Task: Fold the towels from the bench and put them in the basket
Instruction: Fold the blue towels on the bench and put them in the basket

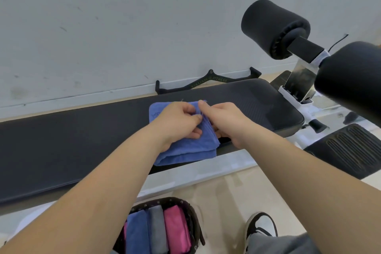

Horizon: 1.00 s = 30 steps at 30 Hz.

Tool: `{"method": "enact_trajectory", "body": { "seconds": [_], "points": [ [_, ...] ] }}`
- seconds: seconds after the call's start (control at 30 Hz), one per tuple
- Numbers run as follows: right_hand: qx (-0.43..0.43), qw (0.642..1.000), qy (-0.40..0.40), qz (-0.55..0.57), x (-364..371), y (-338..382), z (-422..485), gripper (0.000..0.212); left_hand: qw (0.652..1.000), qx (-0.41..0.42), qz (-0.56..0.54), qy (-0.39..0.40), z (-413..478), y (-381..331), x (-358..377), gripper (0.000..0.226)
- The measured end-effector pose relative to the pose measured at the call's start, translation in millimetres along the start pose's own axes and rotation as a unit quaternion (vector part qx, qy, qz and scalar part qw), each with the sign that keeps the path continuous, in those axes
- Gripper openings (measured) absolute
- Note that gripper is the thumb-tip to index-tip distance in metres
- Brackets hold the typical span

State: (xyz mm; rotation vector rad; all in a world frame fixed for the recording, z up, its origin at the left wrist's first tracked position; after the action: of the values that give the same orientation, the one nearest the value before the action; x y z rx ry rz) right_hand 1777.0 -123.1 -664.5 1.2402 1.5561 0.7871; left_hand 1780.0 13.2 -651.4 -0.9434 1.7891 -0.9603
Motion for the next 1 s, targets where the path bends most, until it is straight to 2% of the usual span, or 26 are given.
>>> {"method": "enact_trajectory", "body": {
  "seconds": [0.07,0.13,0.17,0.23,0.27,0.33,0.4,0.47,0.5,0.57,0.63,0.67,0.73,0.83,0.93,1.0],
  "points": [
    [-0.017,0.999,-0.003,-0.027,0.0,3.1,-1.0,0.040,1.000,0.014,-0.011,-0.006,-0.6,-1.6,-6.0,0.020],
    [-0.027,0.998,-0.013,-0.053,-0.7,5.7,-0.9,0.032,0.996,0.048,0.026,-0.065,-7.1,-4.6,-29.8,0.021],
    [-0.025,0.997,-0.016,-0.067,-0.4,6.1,-0.2,0.027,0.986,0.076,0.085,-0.119,-12.0,-8.1,-48.2,0.020],
    [-0.019,0.996,-0.025,-0.085,-1.1,9.2,-1.6,0.025,0.941,0.110,0.236,-0.215,-23.8,-15.1,-83.0,0.016],
    [-0.018,0.996,-0.026,-0.080,-0.7,11.1,-2.1,0.021,0.923,0.093,0.297,-0.229,-27.3,-12.5,-95.0,0.021],
    [-0.006,1.000,-0.017,-0.022,3.1,12.1,-3.4,0.010,0.913,0.005,0.366,-0.181,-25.8,9.2,-104.9,0.048],
    [0.036,0.998,0.015,0.055,12.6,6.0,-6.3,0.014,0.930,-0.063,0.342,-0.121,-28.2,31.3,-101.3,0.065],
    [0.068,0.997,0.027,0.030,17.0,-2.4,-9.5,0.014,0.959,-0.076,0.250,-0.109,-31.2,39.7,-95.1,0.062],
    [0.066,0.998,0.016,-0.018,14.4,-3.9,-9.5,0.016,0.969,-0.072,0.208,-0.108,-31.7,40.5,-91.6,0.054],
    [0.005,0.983,-0.035,-0.178,1.8,8.8,-7.3,0.022,0.980,-0.063,0.159,-0.101,-32.5,39.4,-85.1,0.035],
    [-0.096,0.934,-0.101,-0.328,-6.0,37.3,-11.8,0.028,0.988,-0.063,0.108,-0.091,-33.3,38.9,-82.6,0.023],
    [-0.142,0.918,-0.109,-0.355,-3.1,49.1,-16.7,0.030,0.991,-0.066,0.079,-0.087,-33.9,39.0,-82.5,0.021],
    [-0.189,0.918,-0.053,-0.345,13.4,55.3,-21.7,0.036,0.992,-0.068,0.052,-0.096,-35.2,38.6,-86.9,0.017],
    [-0.152,0.912,0.092,-0.370,46.6,30.1,-23.2,0.063,0.988,-0.047,0.064,-0.130,-37.0,30.7,-95.6,0.016],
    [-0.129,0.907,0.118,-0.383,52.4,18.8,-18.0,0.074,0.986,-0.013,0.047,-0.158,-36.1,19.9,-96.1,0.022],
    [-0.133,0.904,0.118,-0.388,55.4,21.8,-16.5,0.070,0.985,0.019,0.036,-0.168,-36.0,9.7,-88.9,0.023]
  ]
}}
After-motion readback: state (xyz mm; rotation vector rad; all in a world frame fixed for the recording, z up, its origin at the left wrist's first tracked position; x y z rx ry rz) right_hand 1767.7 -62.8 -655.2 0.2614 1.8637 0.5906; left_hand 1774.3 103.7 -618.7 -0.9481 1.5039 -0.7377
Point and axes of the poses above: each hand's wrist, its own z-axis towards the middle knuckle, its own x-axis out of the palm, y = z × x, the point moved 10 cm from there along z, towards the middle knuckle
